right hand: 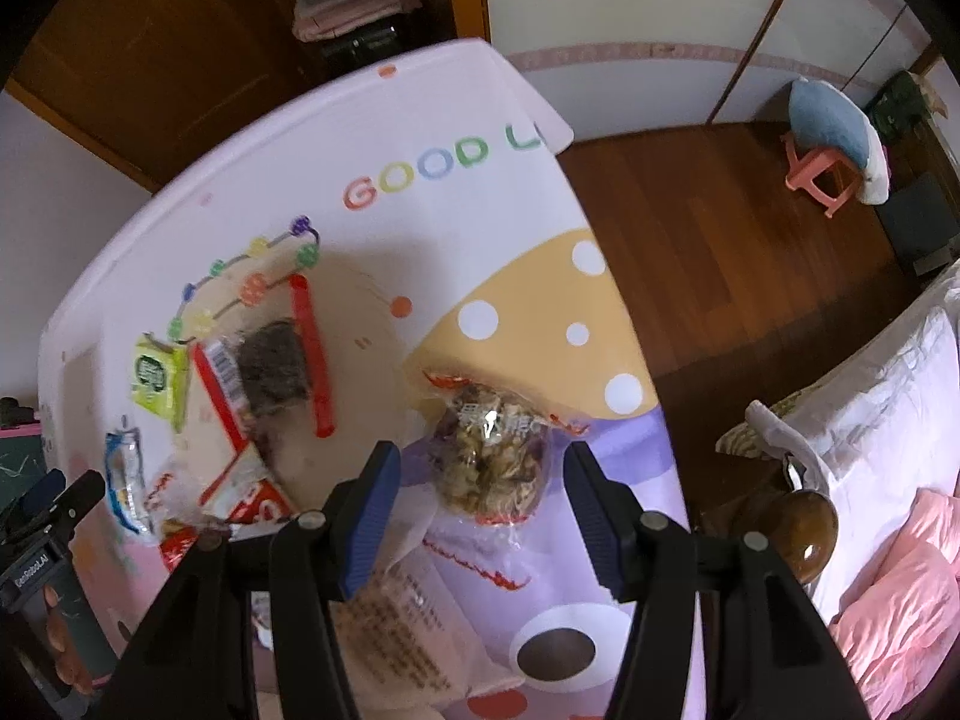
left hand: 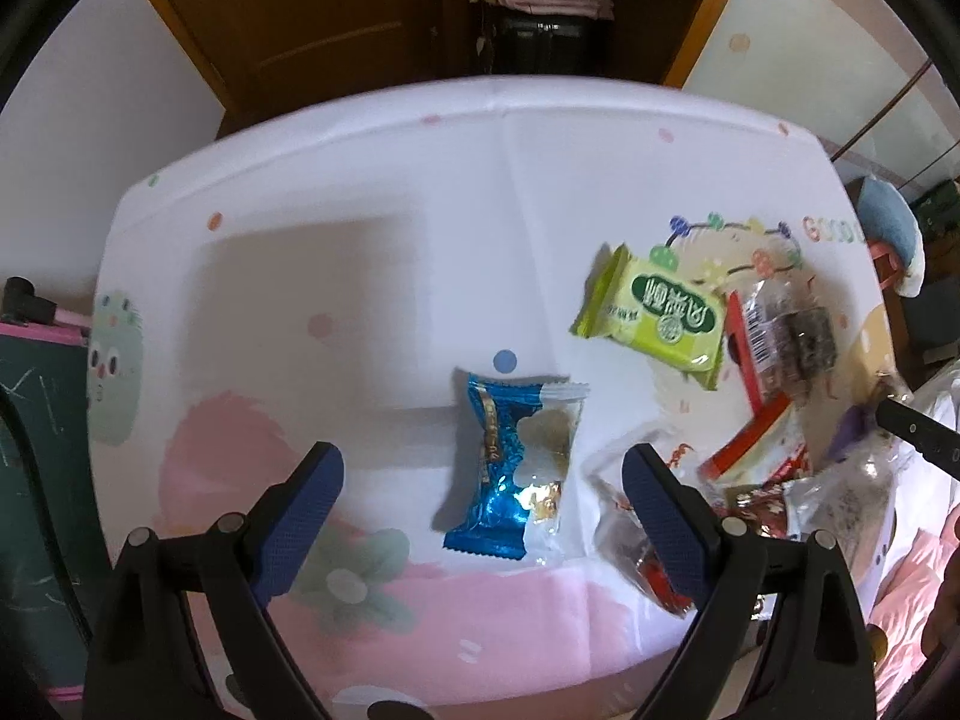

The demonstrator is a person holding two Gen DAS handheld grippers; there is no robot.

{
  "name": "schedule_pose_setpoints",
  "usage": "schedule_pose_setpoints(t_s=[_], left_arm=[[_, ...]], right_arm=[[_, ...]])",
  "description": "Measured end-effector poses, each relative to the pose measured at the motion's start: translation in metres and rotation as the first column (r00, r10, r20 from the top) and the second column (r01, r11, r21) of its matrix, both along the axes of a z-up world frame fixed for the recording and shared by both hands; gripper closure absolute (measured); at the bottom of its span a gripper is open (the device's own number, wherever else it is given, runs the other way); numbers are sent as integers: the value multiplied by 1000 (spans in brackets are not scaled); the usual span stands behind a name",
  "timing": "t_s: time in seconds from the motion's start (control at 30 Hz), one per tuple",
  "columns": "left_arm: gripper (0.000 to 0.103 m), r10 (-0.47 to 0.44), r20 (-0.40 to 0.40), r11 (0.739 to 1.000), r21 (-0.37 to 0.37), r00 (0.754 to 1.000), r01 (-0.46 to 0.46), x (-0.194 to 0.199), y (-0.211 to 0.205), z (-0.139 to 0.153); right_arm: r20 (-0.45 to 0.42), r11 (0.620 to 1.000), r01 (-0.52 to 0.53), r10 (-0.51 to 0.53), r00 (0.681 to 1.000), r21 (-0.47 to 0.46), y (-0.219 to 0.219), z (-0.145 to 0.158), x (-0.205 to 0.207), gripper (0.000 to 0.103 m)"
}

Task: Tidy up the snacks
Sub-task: 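Grasp the blue-wrapped snack with the left tool while the right tool grasps the clear bag of brown clusters, then carry the blue snack and cluster bag into the tray and release both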

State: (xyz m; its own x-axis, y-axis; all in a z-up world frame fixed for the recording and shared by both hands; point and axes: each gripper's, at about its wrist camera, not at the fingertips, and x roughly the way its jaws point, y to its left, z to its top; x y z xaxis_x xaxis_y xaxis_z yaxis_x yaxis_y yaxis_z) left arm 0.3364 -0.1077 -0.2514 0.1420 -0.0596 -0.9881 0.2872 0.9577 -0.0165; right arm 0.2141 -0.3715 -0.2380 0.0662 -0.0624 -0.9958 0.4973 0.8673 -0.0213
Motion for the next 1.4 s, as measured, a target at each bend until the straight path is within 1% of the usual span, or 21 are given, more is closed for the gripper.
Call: schedule_pose_setpoints(t_s=[0.13, 0.23, 0.3, 0.33, 0.4, 0.43, 0.47, 0.53, 0.57, 0.67, 0.73, 0.9, 1.13, 1.2, 1.27, 1.33, 1.4], left_arm=[[15, -18, -12, 1000, 9, 1000, 18, -1, -6, -12], [22, -26, -27, 1000, 12, 999, 26, -3, -10, -20], [33, -25, -40, 1000, 15, 999, 25, -4, -10, -25], [36, -24, -46, 1000, 14, 999, 25, -4, -10, -28], [50, -24, -60, 1000, 17, 998, 25, -5, -10, -32], [51, -25, -66, 1000, 18, 998, 26, -6, -9, -34], [55, -24, -59, 1000, 9, 998, 25, -7, -9, -34], [68, -30, -52, 1000, 6, 998, 30, -12, -9, -33], [72, -36, -49, 999, 10, 998, 36, -13, -10, -33], [74, -37, -36, 999, 21, 999, 38, -17, -10, -31], [74, -30, -14, 999, 20, 999, 30, -18, -13, -25], [75, -27, 55, 999, 18, 998, 26, -25, -10, 7], [75, -25, 160, 999, 36, 987, 20, -38, -4, 64], [75, -29, 197, 999, 50, 980, 19, -50, -3, 83], [75, -31, 221, 999, 50, 975, 20, -54, 1, 98], [75, -32, 250, 999, 49, 968, 21, -65, 10, 123], [75, -34, 276, 999, 48, 961, 22, -76, 16, 138]], right_arm=[[-6, 1000, 9, -9, 1000, -2, -2, -6, 1, 45], [-14, 1000, 16, -16, 1000, 10, -3, -13, 1, 45], [-22, 1000, 17, -17, 1000, 20, -3, -18, 1, 46], [-21, 1000, 19, -19, 1000, 22, -3, -19, 0, 49], [-23, 999, 19, -18, 1000, 29, -1, -21, 0, 53], [-17, 1000, 14, -14, 1000, 26, 0, -19, 1, 56], [-14, 1000, 10, -9, 1000, 26, 0, -19, 1, 58], [-8, 1000, 0, 1, 1000, 24, 2, -18, 1, 62], [-5, 1000, -6, 7, 1000, 23, 3, -16, 2, 65], [10, 1000, -17, 17, 1000, 11, 6, -10, 2, 68], [26, 1000, -11, 11, 1000, 5, 7, -4, 2, 68], [78, 1000, -19, 20, 997, -15, 9, 17, -3, 68], [192, 997, -47, 58, 980, -57, 21, 65, -9, 69], [227, 995, -73, 86, 970, -66, 28, 81, -12, 69], [248, 993, -98, 112, 962, -68, 35, 93, -15, 69], [274, 990, -127, 141, 951, -69, 45, 108, -22, 69], [297, 986, -154, 167, 940, -67, 54, 123, -30, 69]])
